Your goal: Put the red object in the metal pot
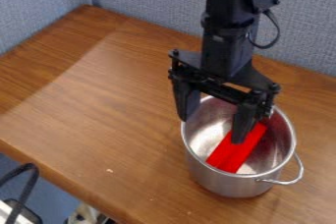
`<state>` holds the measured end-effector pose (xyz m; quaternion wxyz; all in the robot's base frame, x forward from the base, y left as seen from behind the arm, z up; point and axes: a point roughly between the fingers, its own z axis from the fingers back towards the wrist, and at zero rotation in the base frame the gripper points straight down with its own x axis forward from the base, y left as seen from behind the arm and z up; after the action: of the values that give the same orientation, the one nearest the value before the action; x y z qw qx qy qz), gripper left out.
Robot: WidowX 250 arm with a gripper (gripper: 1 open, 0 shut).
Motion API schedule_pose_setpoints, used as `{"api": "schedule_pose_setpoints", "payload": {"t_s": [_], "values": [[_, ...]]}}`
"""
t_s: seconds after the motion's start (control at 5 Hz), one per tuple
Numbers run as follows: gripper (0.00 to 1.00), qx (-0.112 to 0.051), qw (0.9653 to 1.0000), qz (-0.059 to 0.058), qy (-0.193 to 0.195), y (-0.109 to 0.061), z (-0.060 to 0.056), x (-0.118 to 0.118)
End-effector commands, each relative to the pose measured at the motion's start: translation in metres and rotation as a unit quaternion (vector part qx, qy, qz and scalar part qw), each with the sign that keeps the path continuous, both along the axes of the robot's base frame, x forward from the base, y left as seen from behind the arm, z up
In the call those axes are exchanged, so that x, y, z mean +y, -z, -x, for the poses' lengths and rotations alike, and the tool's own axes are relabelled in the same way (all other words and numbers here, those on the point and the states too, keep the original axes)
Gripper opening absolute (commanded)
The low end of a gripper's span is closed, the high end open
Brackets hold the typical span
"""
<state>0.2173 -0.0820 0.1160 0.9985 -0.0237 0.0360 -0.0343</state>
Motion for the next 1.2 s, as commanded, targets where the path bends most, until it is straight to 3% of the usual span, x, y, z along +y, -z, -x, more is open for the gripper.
{"api": "schedule_pose_setpoints", "payload": {"t_s": [0.0, 0.6, 1.0], "values": [[1.0, -0.036, 0.9992, 0.007, -0.016, -0.022, -0.002, -0.004], [1.0, -0.056, 0.9981, 0.01, -0.026, -0.004, -0.008, -0.022], [1.0, -0.058, 0.9982, 0.007, -0.014, -0.013, -0.019, -0.022]]}}
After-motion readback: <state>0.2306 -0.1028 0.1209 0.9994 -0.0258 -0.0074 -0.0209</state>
